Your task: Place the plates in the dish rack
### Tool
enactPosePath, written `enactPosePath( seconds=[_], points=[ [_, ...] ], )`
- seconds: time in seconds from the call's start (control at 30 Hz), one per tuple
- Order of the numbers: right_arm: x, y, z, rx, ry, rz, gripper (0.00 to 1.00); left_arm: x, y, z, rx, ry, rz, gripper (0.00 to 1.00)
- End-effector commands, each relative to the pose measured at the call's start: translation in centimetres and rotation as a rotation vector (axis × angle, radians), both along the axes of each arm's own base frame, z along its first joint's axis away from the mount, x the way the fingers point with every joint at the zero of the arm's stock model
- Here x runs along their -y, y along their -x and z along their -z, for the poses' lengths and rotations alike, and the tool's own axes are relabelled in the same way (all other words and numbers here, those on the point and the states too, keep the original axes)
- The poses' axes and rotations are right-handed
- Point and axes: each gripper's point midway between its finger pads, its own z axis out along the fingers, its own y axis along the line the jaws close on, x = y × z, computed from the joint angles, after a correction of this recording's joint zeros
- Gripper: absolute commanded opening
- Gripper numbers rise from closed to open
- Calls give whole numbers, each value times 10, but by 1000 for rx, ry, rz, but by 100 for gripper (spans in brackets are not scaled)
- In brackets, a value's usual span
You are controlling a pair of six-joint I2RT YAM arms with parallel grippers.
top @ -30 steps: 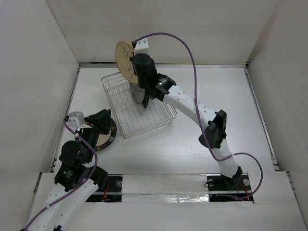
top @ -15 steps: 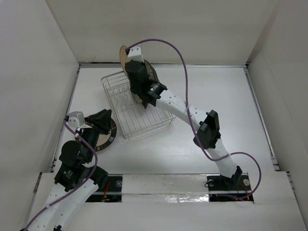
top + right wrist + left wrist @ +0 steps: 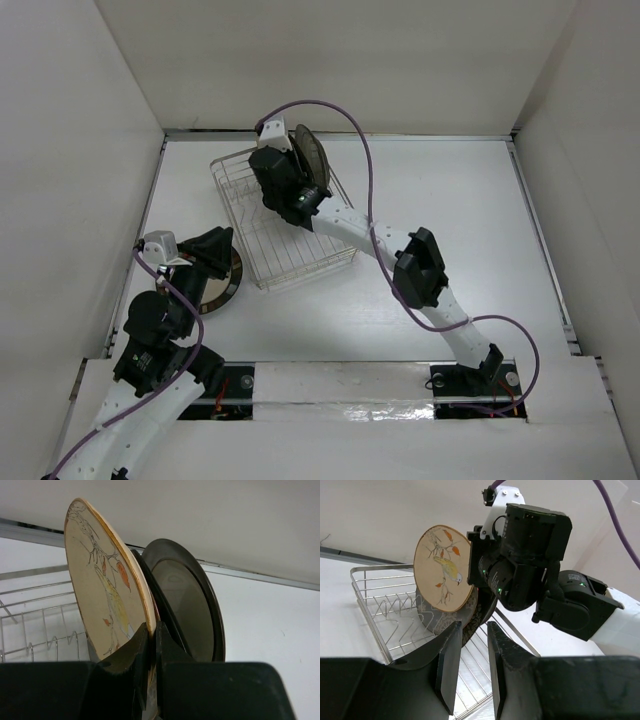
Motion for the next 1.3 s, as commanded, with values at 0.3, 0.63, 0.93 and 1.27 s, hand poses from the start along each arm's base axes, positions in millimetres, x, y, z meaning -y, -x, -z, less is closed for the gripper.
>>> enactPosePath(
  seconds=[0.3, 0.63, 0.93, 1.27],
  points=[
    [-24, 21, -16, 75, -272, 6, 0, 2, 6, -20, 57, 28, 22, 25],
    [-34, 42, 48, -38, -256, -13, 0, 2, 3, -19, 49, 23, 16, 25],
    [-51, 64, 40, -2, -272, -62, 5, 3, 0, -14, 28, 11, 13, 25],
    [-51, 83, 58, 22, -196, -48, 14, -3, 0, -17, 42, 21, -18, 26]
  ],
)
